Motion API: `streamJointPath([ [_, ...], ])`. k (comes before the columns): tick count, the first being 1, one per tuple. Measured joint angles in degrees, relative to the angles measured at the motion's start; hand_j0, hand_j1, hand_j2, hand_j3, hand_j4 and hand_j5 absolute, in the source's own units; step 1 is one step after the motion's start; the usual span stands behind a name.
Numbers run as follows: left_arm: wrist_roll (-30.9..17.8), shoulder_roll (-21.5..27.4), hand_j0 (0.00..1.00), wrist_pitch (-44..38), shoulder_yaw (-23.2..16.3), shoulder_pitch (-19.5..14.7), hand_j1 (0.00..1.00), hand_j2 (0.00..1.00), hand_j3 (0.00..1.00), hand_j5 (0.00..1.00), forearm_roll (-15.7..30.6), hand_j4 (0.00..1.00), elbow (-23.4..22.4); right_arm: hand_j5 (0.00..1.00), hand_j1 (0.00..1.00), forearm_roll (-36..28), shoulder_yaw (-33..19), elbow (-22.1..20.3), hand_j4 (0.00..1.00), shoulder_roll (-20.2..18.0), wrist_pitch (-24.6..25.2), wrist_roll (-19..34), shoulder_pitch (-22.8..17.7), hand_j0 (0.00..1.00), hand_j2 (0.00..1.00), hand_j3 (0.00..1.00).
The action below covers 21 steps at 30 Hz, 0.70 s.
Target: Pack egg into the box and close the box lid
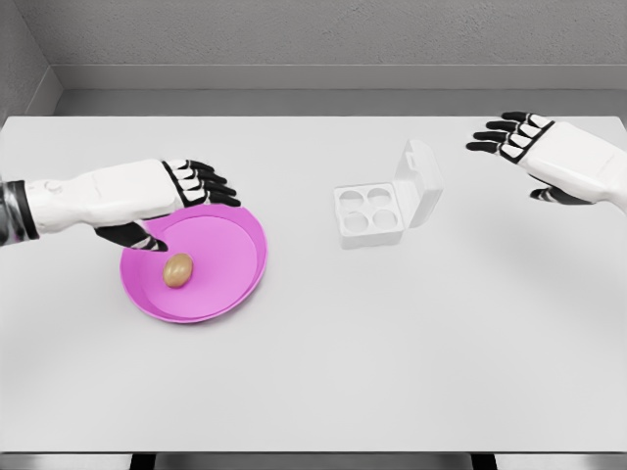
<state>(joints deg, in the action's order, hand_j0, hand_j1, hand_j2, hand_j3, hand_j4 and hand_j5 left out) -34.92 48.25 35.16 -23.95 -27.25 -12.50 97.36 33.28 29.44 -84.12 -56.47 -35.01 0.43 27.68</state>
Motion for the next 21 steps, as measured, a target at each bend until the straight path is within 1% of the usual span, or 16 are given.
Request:
streamJointPath([
  [3,-0.07,0.43,0.91,0.00,-1.17,-0.44,0.91,0.91,0.91,0.91,1.91,0.91,-1.62,1.00,1.00,0.13,-0.03,2.80,1.00,0.24,0.00,-0.03,0.26,1.00,1.00,1.00],
  [4,-0.08,0.51,0.88,0.00,-1.51,-0.44,0.88,0.88,0.88,0.88,2.27,0.88,-1.96,1.00,1.00,0.13,-0.01,3.74,1.00,0.29,0.00,-0.03,0.26,1.00,1.00,1.00],
  [6,-0.09,0.79,0.88,0.00,-2.06,-0.62,0.88,0.88,0.88,0.88,2.43,0.88,-2.36,1.00,1.00,0.13,0.03,5.78,1.00,1.00,0.00,-0.04,0.26,1.00,1.00,1.00],
  [8,-0.10,1.16,0.89,-0.01,-2.42,-0.70,0.89,0.89,0.89,0.89,0.80,0.89,-2.43,1.00,1.00,0.13,0.08,7.49,1.00,2.07,0.00,-0.04,0.70,1.00,1.00,1.00],
  [11,-0.10,1.40,0.89,-0.01,-2.66,-1.23,0.89,0.89,0.89,0.89,-3.62,0.89,-2.55,1.00,1.00,0.09,0.31,9.87,1.00,4.24,0.00,-0.05,1.23,1.00,1.00,1.00],
  [12,-0.10,1.43,0.90,0.00,-2.72,-1.23,0.90,0.90,0.90,0.90,-4.97,0.90,-2.63,1.00,1.00,0.11,0.39,10.38,1.00,4.92,0.00,-0.03,1.23,1.00,1.00,1.00],
  [13,-0.10,1.46,0.94,-0.01,-2.92,-1.23,0.94,0.94,0.94,0.94,-6.16,0.94,-2.71,1.00,1.00,0.11,0.48,10.80,1.00,5.44,0.00,-0.01,1.49,1.00,1.00,1.00],
  [15,-0.10,1.50,0.96,-0.01,-3.51,-1.32,0.96,0.96,0.96,0.96,-8.12,0.96,-2.87,1.00,1.00,0.16,0.65,11.49,1.00,6.10,0.00,0.01,1.76,1.00,1.00,1.00],
  [19,-0.10,1.47,0.96,-0.02,-5.61,-1.93,0.96,0.96,0.96,0.96,-10.23,0.96,-3.51,1.00,1.00,0.32,0.89,12.35,1.00,7.08,0.00,0.03,1.76,1.00,1.00,1.00],
  [21,-0.10,1.45,0.95,-0.01,-6.71,-2.11,0.95,0.95,0.95,0.95,-10.80,0.95,-4.18,1.00,1.00,0.69,1.49,13.22,1.00,7.82,0.00,0.03,2.99,1.00,1.00,1.00],
])
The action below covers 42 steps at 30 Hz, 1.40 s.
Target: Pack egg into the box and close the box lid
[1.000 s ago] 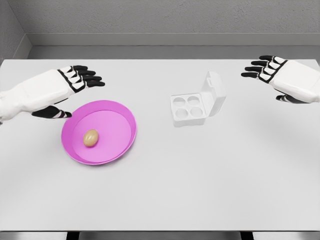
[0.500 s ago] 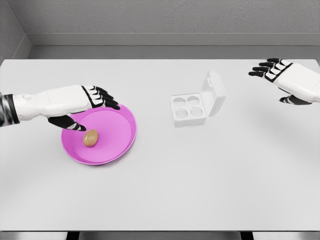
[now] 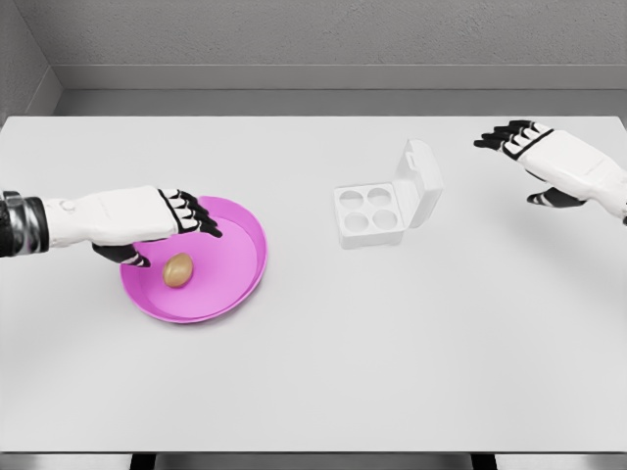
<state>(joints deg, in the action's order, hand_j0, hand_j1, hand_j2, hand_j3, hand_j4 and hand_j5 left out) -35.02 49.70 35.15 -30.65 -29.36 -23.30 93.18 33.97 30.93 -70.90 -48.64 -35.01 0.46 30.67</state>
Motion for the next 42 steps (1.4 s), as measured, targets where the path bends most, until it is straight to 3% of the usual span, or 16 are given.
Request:
streamJointPath([
  [4,0.01,0.23,0.95,-0.02,-2.99,-2.46,0.95,0.95,0.95,0.95,-1.33,0.95,-0.59,1.00,1.00,0.41,2.06,3.44,1.00,2.13,0.00,-0.02,2.64,1.00,1.00,1.00],
  [11,0.00,0.46,0.92,-0.02,-7.09,-3.69,0.92,0.92,0.92,0.92,-1.82,0.92,-1.61,1.00,1.00,1.39,3.92,7.36,1.00,3.76,0.00,0.01,3.16,1.00,1.00,1.00],
  [16,0.00,0.44,0.88,-0.02,-8.35,-3.78,0.88,0.88,0.88,0.88,-2.13,0.88,-2.55,1.00,1.00,2.43,4.28,7.92,1.00,3.86,0.00,0.21,3.16,1.00,1.00,1.00],
  [23,0.00,0.12,0.88,-0.02,-8.94,-3.96,0.88,0.88,0.88,0.88,-3.14,0.88,-4.27,1.00,1.00,2.67,4.22,8.01,1.00,3.85,-0.02,4.80,3.69,1.00,1.00,1.00],
  [27,0.00,-0.23,0.83,-0.02,-8.99,-4.04,0.83,0.83,0.83,0.83,-3.96,0.83,-4.83,1.00,1.00,2.55,4.19,7.93,1.00,3.82,-0.03,5.27,3.69,1.00,1.00,1.00],
  [42,0.01,-0.90,0.82,-0.02,-9.41,-4.04,0.82,0.82,0.82,0.82,-4.56,0.82,-4.74,1.00,1.00,2.35,3.94,7.71,1.00,3.65,-0.03,5.48,3.69,1.00,1.00,1.00],
])
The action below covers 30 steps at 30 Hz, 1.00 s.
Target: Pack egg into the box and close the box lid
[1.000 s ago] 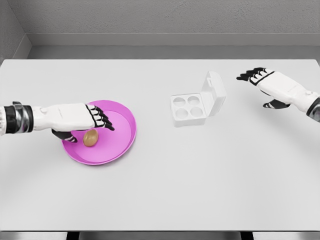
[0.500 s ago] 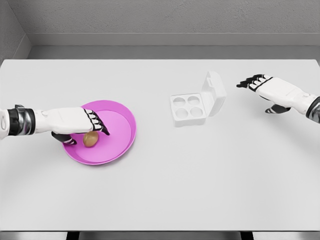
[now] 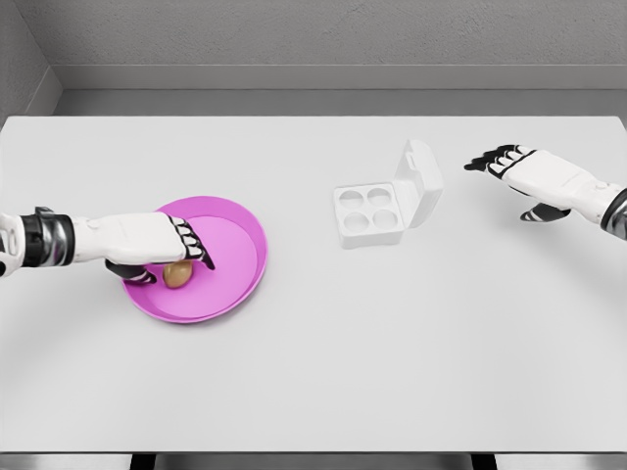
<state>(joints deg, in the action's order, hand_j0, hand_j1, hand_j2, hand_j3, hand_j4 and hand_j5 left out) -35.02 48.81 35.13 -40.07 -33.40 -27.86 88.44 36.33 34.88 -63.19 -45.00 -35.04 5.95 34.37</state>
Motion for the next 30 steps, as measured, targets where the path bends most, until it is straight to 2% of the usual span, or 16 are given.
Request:
streamJointPath([
  [9,0.00,-0.69,0.82,0.00,-0.66,-0.44,0.82,0.82,0.82,0.82,-0.31,0.82,-0.29,1.00,1.00,-0.11,-0.01,-0.28,1.00,-0.19,0.00,-0.01,0.00,1.00,1.00,1.00],
  [14,0.00,-0.90,0.78,0.00,-0.85,-0.35,0.78,0.78,0.78,0.78,-0.56,0.78,-0.55,1.00,1.00,-0.19,-0.01,-0.45,1.00,-0.20,0.00,-0.02,0.00,1.00,1.00,1.00],
  [16,0.00,-0.93,0.71,0.00,-0.88,-0.35,0.71,0.71,0.71,0.71,-0.59,0.71,-0.57,1.00,1.00,-0.20,-0.01,-0.48,1.00,-0.21,0.00,-0.02,-0.09,1.00,1.00,1.00],
  [18,0.00,-0.94,0.69,0.00,-0.92,-0.35,0.69,0.69,0.69,0.69,-0.70,0.69,-0.56,1.00,1.00,-0.20,-0.01,-0.48,1.00,-0.21,0.00,-0.03,0.00,1.00,1.00,1.00],
  [20,0.00,-0.94,0.61,0.00,-0.96,-0.35,0.61,0.61,0.61,0.61,-0.75,0.61,-0.56,1.00,1.00,-0.20,0.00,-0.49,1.00,-0.24,0.00,-0.03,-0.09,1.00,1.00,1.00],
  [25,0.00,-0.94,0.55,0.00,-0.99,-0.26,0.55,0.55,0.55,0.55,-0.77,0.55,-0.52,1.00,1.00,-0.21,-0.01,-0.51,1.00,-0.27,0.00,-0.03,-0.09,1.00,1.00,1.00],
  [28,0.00,-0.92,0.45,0.00,-1.00,-0.26,0.45,0.45,0.45,0.45,-0.79,0.45,-0.48,1.00,1.00,-0.23,-0.01,-0.55,1.00,-0.28,0.00,-0.03,-0.09,1.00,1.00,1.00],
  [30,0.01,-0.89,0.43,0.01,-1.00,-0.35,0.43,0.43,0.43,0.43,-0.81,0.43,-0.44,1.00,1.00,-0.26,-0.01,-0.57,1.00,-0.29,0.00,-0.03,-0.09,1.00,1.00,1.00],
])
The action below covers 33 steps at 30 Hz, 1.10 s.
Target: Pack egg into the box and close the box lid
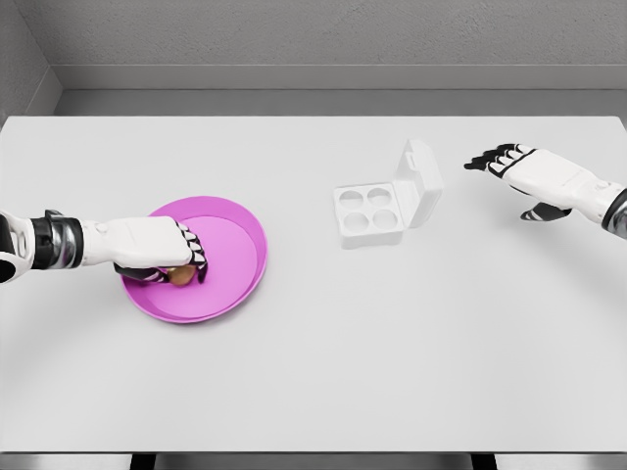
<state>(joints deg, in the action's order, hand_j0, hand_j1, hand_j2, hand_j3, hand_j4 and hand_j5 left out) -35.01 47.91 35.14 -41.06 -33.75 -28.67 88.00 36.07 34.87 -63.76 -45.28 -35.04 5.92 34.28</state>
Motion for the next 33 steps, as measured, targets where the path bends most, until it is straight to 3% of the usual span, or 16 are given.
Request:
streamJointPath([
  [19,-0.01,-0.13,0.40,0.01,0.86,-2.37,0.40,0.40,0.40,0.40,0.10,0.40,0.60,1.00,1.00,-0.03,0.00,-0.03,1.00,-0.09,0.00,0.00,0.00,1.00,1.00,1.00],
  [33,-0.02,-4.45,0.40,0.02,4.17,-2.55,0.40,0.40,0.40,0.40,0.00,0.40,0.54,1.00,1.00,-0.03,0.00,-0.03,1.00,-0.10,0.00,0.00,0.00,1.00,1.00,1.00],
])
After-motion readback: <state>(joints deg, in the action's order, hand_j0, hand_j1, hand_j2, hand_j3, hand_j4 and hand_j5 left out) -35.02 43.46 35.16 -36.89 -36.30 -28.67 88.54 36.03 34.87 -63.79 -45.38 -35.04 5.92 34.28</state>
